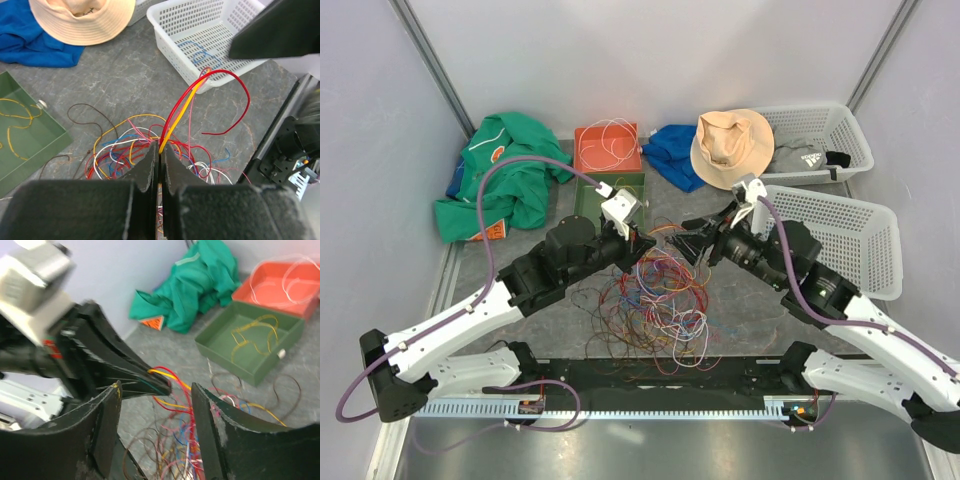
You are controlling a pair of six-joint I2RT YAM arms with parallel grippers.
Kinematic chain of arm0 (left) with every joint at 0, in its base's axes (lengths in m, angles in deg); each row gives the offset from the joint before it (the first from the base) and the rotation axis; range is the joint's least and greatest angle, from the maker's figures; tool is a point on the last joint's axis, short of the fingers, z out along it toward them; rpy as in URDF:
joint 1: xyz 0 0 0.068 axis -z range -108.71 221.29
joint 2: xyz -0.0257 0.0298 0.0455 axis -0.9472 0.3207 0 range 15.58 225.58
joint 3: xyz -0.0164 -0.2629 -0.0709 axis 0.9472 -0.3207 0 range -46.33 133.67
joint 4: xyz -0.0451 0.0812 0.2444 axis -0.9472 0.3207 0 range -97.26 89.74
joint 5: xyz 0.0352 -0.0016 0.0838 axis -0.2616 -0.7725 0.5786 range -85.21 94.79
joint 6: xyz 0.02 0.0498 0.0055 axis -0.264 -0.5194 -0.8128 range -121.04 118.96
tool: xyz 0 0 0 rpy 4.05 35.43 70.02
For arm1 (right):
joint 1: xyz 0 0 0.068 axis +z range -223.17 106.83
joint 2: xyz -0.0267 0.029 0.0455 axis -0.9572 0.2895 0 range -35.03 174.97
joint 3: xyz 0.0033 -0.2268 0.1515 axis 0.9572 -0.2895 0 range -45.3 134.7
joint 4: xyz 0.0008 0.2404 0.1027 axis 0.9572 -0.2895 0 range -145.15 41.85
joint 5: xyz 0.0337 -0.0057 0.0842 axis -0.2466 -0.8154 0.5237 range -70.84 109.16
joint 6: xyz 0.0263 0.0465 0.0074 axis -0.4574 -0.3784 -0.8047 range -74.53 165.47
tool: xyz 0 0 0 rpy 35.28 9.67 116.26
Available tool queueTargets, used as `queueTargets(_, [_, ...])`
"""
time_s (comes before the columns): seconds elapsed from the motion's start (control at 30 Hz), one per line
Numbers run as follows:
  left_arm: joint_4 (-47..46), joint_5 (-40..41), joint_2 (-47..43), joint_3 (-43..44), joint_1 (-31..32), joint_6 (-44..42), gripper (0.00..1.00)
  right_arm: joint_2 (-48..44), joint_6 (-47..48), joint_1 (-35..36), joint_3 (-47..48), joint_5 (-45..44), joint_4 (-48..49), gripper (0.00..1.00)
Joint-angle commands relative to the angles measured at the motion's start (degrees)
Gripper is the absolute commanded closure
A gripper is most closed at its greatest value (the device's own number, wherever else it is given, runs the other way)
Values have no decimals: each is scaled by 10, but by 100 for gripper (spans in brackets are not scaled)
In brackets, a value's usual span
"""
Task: Untangle the cables
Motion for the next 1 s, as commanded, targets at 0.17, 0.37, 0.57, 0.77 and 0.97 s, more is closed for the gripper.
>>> queueTargets(0.17, [-9,-19,-8,14,0,19,98,31,29,1,-1,-54,-25,55])
queueTargets(0.37, [9,14,-18,13,0,24,98,-7,24,1,-6,-124,-42,100])
queueTargets(0.57, [45,85,-40,15,0,39,98,-60,6,1,-8,-260,-92,100])
queueTargets(0.77, [68,147,-69,13,-1,43,97,-110,-15,1,-23,-346,-124,100])
queueTargets(0.97, [55,178,-107,36,-2,46,93,-98,-47,1,-62,-371,-166,100])
